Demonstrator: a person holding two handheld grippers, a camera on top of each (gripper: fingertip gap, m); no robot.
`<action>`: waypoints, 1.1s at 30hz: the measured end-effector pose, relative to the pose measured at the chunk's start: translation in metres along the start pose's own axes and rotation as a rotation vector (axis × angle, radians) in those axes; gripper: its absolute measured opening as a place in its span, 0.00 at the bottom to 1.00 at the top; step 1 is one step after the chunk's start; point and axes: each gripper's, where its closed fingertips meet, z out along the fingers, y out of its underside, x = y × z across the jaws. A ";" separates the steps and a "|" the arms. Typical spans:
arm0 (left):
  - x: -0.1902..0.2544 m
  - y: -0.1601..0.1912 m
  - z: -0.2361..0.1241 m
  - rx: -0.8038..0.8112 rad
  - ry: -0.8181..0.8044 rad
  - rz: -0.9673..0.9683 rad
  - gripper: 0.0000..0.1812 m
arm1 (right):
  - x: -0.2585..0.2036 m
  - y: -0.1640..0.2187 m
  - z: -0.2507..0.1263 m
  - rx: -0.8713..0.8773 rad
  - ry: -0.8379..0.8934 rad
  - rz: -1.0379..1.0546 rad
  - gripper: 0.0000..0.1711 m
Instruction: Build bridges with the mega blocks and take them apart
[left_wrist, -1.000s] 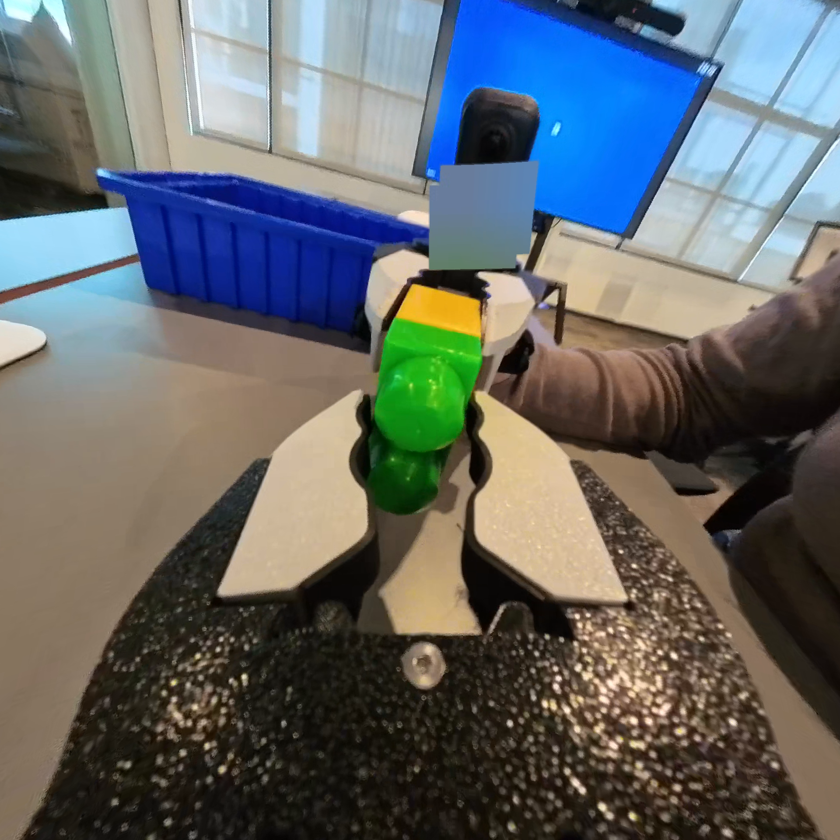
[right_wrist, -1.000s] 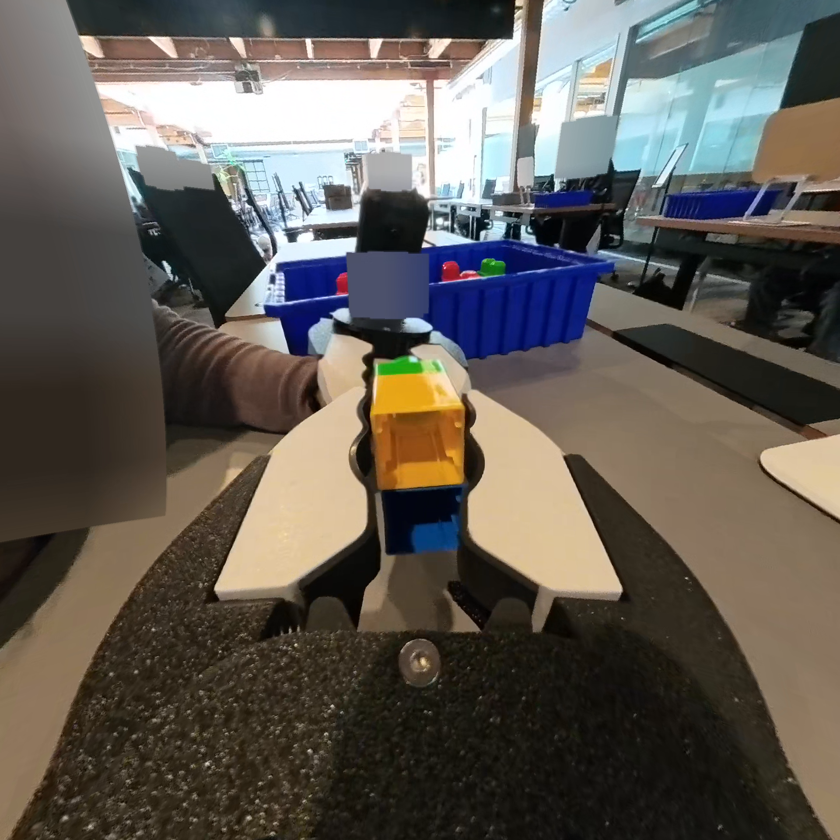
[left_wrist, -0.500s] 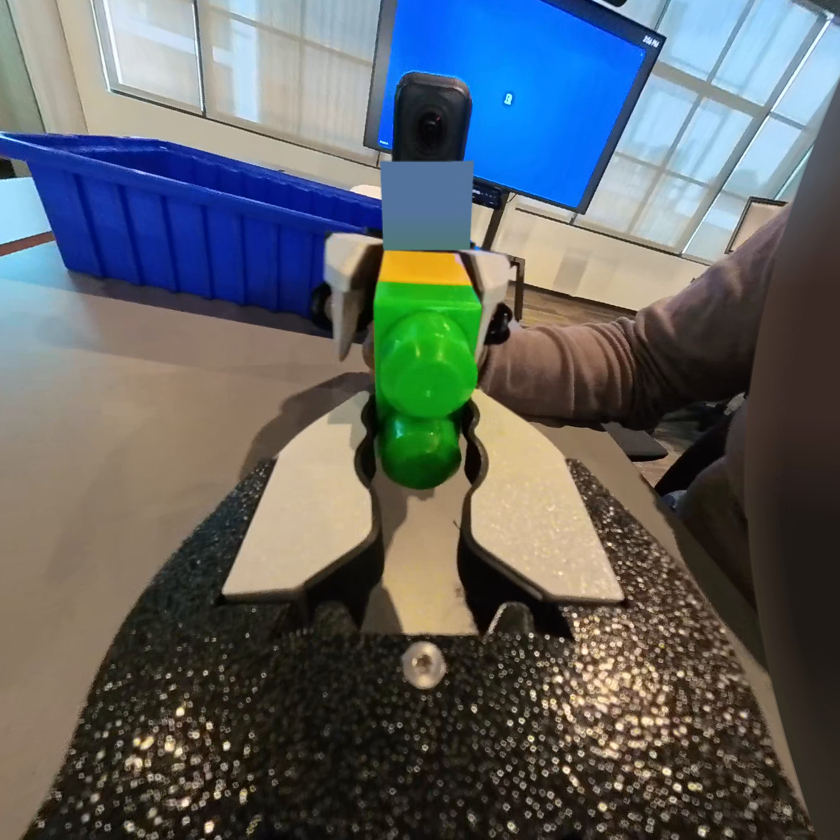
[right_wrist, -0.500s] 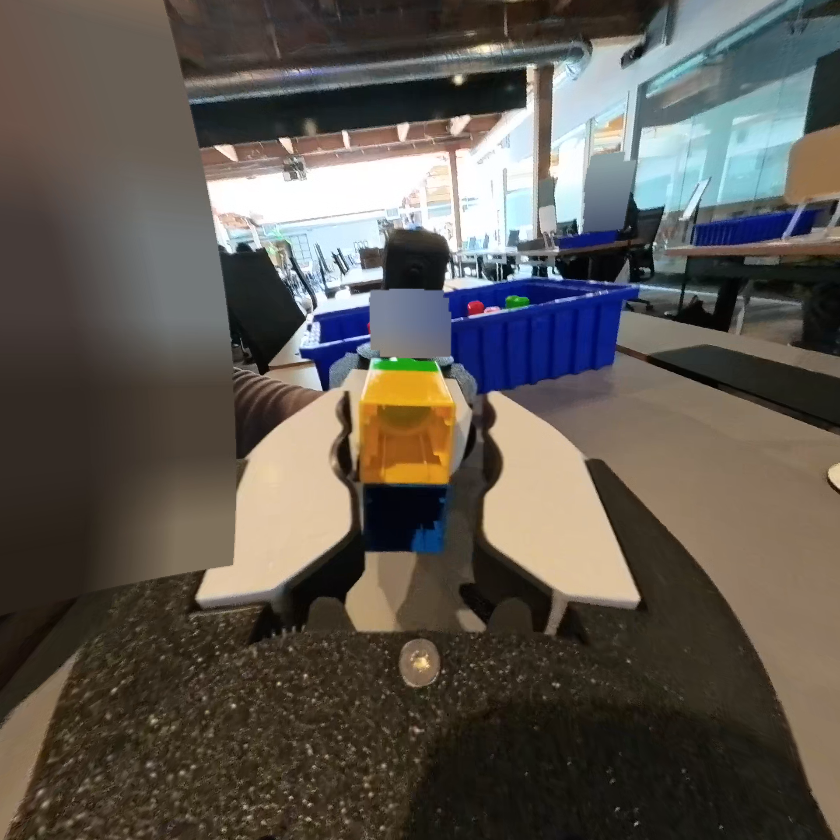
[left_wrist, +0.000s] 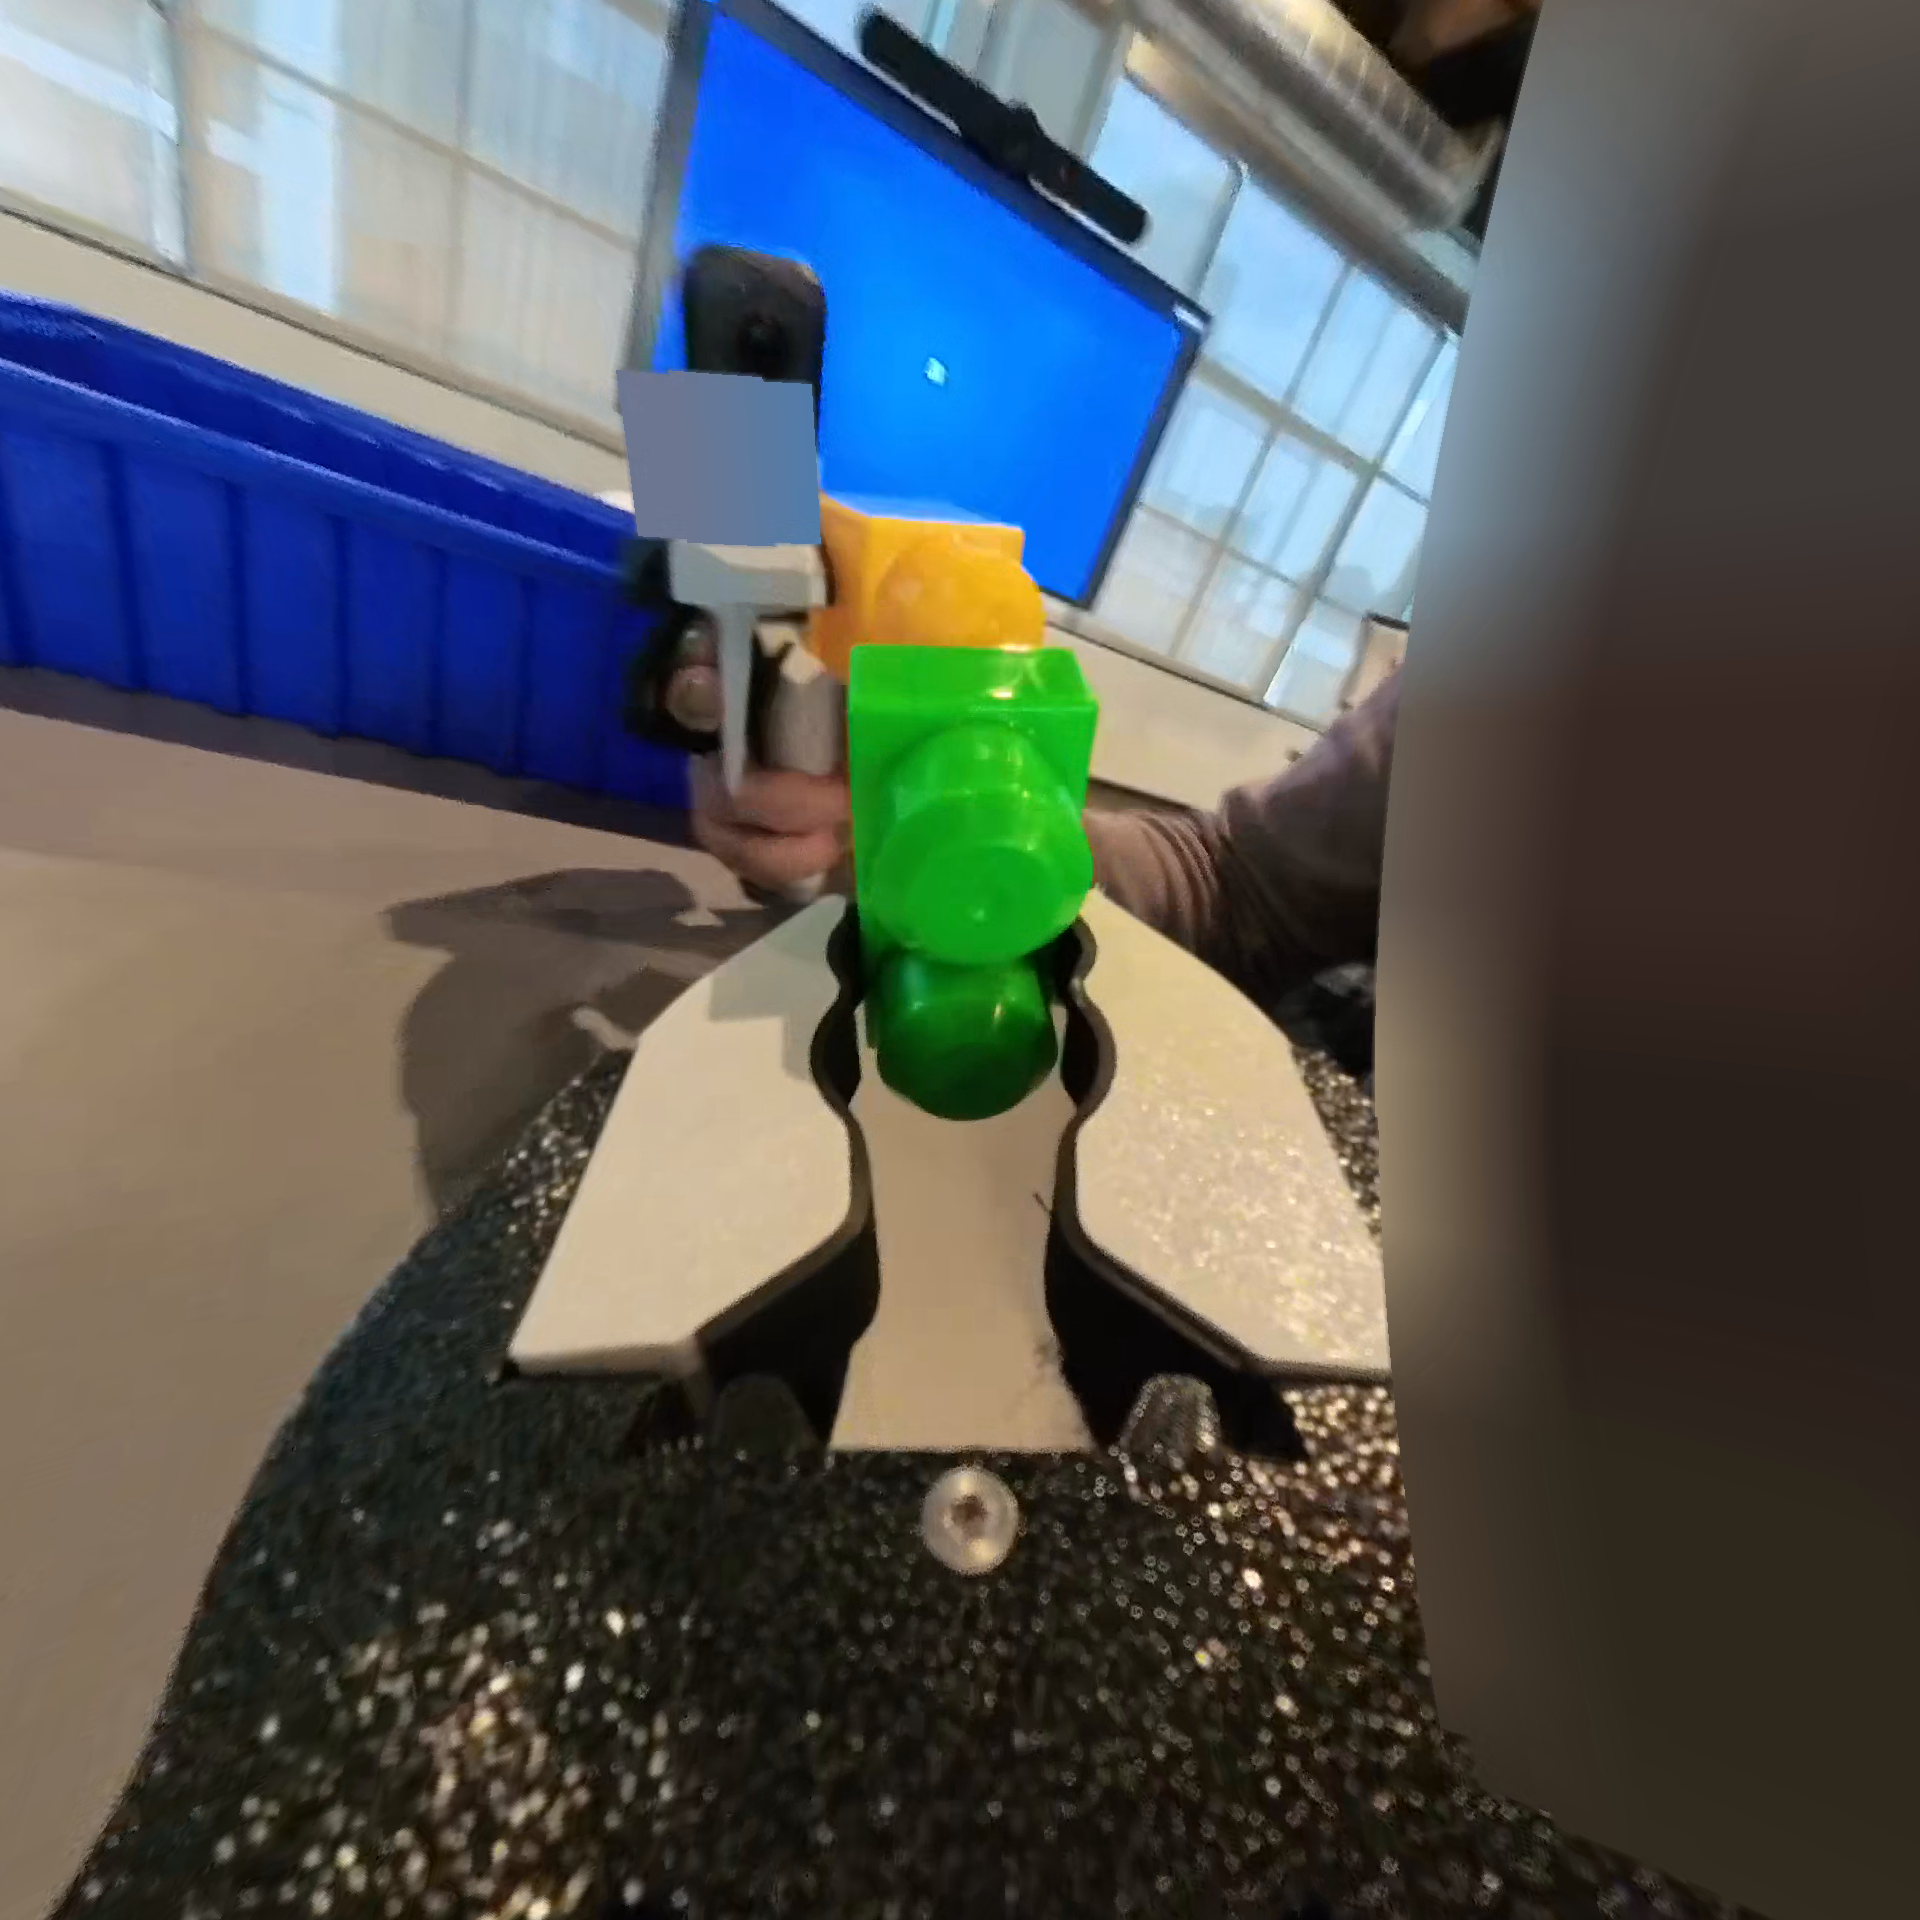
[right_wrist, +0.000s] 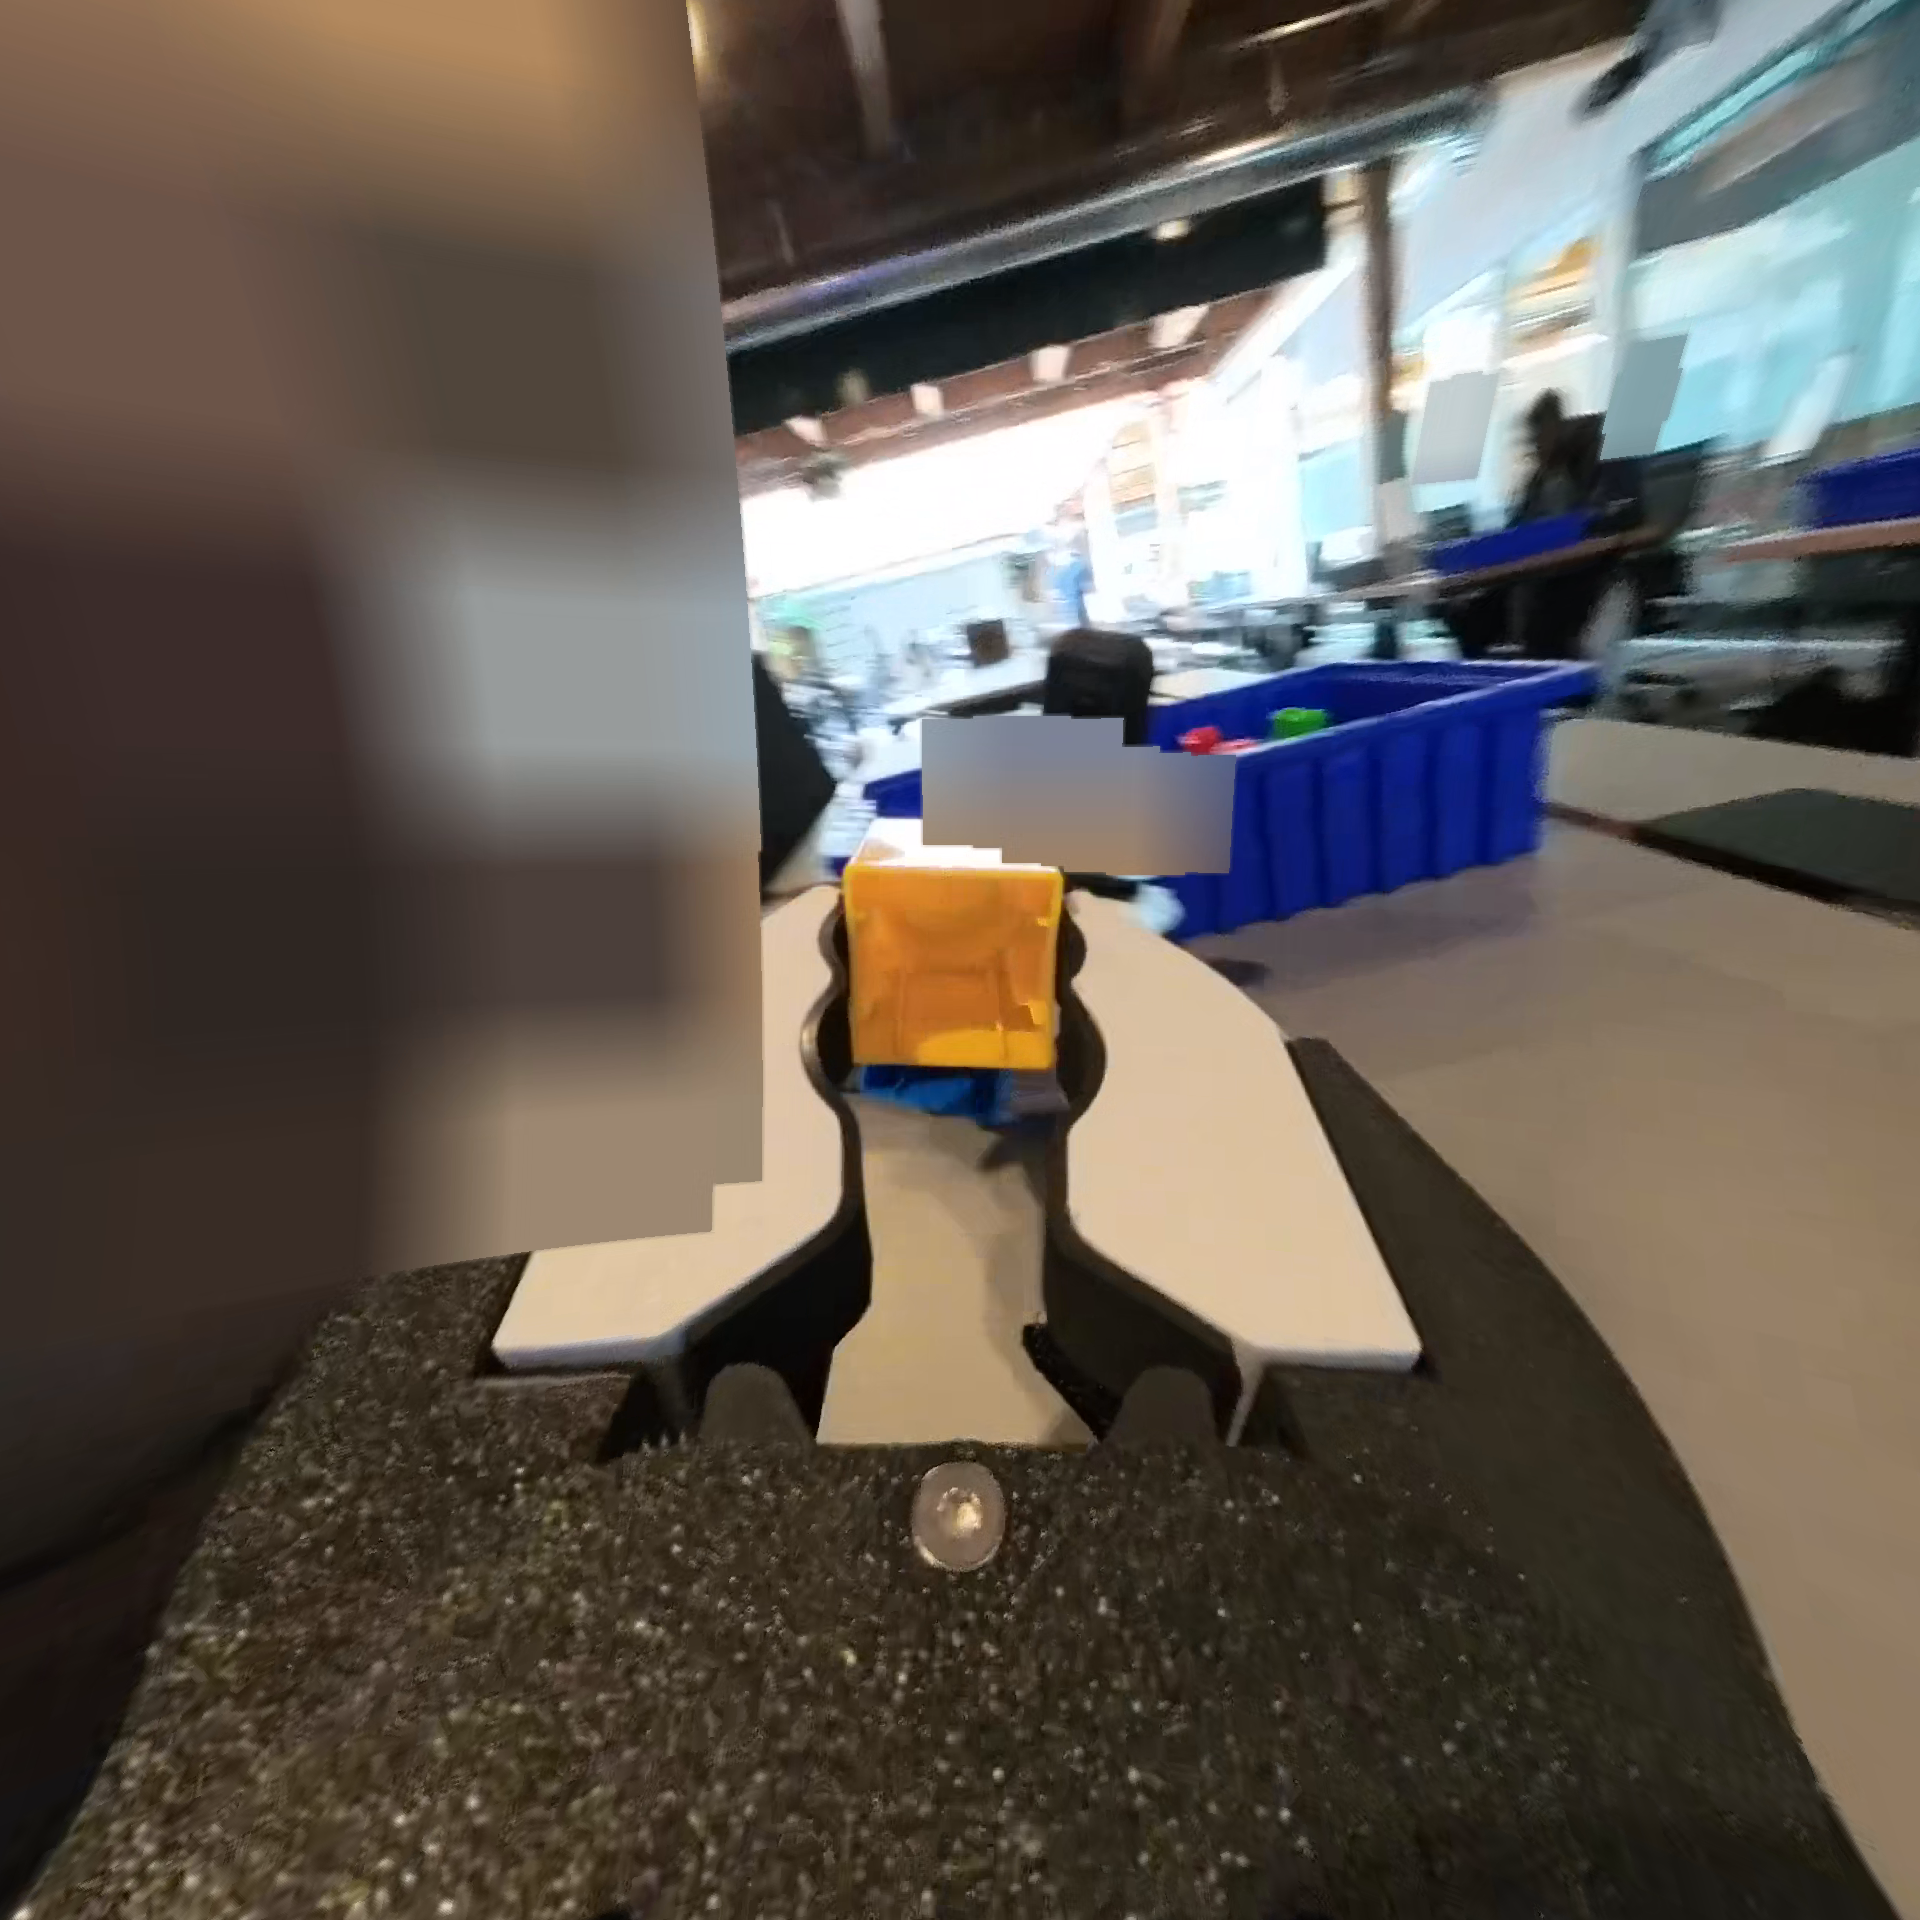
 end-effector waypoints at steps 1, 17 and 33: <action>-0.006 -0.005 -0.003 0.031 -0.042 0.013 0.20 | 0.009 0.002 -0.003 -0.020 0.081 -0.051 0.21; -0.035 -0.025 -0.024 0.169 -0.301 0.104 0.20 | 0.080 0.081 -0.026 -0.581 0.575 -0.081 0.22; -0.001 0.005 0.006 -0.054 -0.055 0.109 0.20 | -0.003 0.047 0.022 -0.336 0.054 -0.014 0.21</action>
